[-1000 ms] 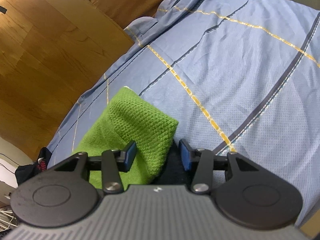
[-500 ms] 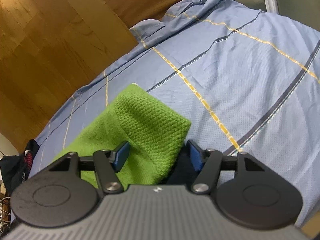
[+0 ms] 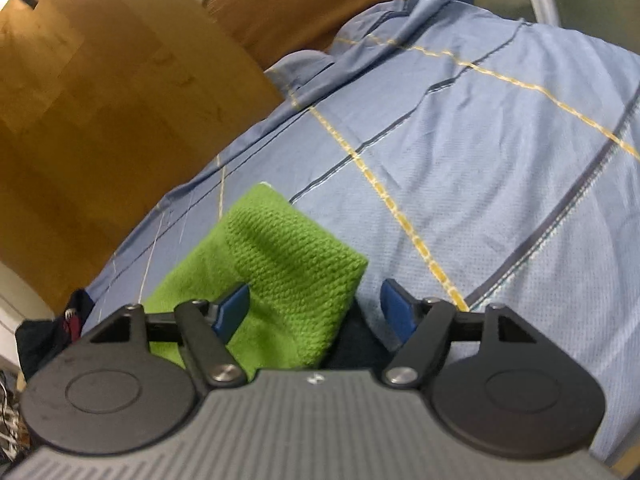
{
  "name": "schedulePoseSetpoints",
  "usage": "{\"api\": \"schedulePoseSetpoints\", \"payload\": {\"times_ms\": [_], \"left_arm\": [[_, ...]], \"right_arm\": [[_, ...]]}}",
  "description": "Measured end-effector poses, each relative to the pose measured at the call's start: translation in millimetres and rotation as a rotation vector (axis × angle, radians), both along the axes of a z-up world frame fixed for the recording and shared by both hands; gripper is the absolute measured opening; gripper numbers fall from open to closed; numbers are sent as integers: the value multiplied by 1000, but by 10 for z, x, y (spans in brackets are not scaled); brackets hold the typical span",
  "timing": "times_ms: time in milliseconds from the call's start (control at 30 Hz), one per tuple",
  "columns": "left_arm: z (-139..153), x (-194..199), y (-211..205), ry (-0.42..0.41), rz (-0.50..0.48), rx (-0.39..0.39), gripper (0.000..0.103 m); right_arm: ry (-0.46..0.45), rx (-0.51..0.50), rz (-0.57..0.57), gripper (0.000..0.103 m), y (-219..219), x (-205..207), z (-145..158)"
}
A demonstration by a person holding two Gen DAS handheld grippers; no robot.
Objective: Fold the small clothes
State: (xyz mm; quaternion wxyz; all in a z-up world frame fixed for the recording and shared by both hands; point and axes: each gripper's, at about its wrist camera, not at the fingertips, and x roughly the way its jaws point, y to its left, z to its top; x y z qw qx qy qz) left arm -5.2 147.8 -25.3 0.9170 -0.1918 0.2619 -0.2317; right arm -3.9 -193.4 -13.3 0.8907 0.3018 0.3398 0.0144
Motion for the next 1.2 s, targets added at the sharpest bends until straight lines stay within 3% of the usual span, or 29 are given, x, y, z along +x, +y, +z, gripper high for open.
{"api": "schedulePoseSetpoints", "payload": {"times_ms": [333, 667, 1200], "left_arm": [[-13, 9, 11, 3, -1, -6, 65], [-14, 8, 12, 3, 0, -12, 65], [-13, 11, 13, 4, -1, -14, 65]], "right_arm": [[-40, 15, 63, 75, -59, -24, -40], [-95, 211, 70, 79, -306, -69, -160], [-146, 214, 162, 81, -382, -117, -184]]}}
